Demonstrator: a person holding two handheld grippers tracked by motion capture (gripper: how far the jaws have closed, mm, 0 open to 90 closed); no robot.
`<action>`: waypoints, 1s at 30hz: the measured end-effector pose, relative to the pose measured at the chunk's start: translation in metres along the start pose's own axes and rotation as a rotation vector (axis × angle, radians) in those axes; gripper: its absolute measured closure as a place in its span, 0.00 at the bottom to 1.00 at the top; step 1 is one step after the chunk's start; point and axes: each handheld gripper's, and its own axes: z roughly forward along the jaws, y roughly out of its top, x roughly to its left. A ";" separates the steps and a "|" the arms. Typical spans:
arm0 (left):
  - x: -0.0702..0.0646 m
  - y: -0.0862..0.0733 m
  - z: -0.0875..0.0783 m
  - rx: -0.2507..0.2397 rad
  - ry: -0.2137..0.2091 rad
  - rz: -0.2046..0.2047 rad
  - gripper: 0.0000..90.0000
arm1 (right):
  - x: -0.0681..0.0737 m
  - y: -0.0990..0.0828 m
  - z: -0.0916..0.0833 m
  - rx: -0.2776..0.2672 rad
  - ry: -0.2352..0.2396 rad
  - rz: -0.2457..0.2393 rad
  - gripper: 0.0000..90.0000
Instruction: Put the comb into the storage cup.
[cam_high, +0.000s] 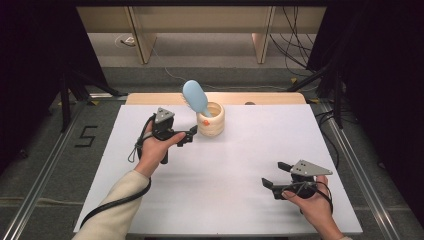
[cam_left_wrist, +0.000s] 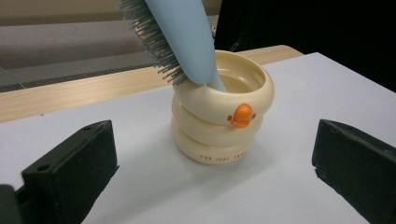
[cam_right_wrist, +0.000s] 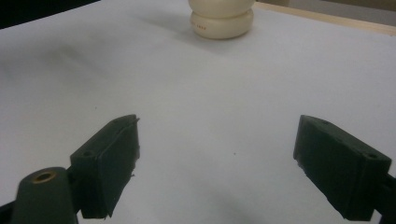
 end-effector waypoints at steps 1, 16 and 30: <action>0.000 -0.001 -0.002 0.002 -0.002 0.001 0.00 | 0.000 0.000 0.000 -0.001 -0.001 -0.001 0.17; -0.015 -0.021 -0.028 0.014 -0.036 0.064 0.00 | 0.000 0.001 -0.001 -0.004 -0.003 -0.001 0.17; -0.017 -0.048 -0.048 0.037 -0.040 0.113 0.00 | 0.000 0.001 -0.001 -0.001 0.000 -0.008 0.17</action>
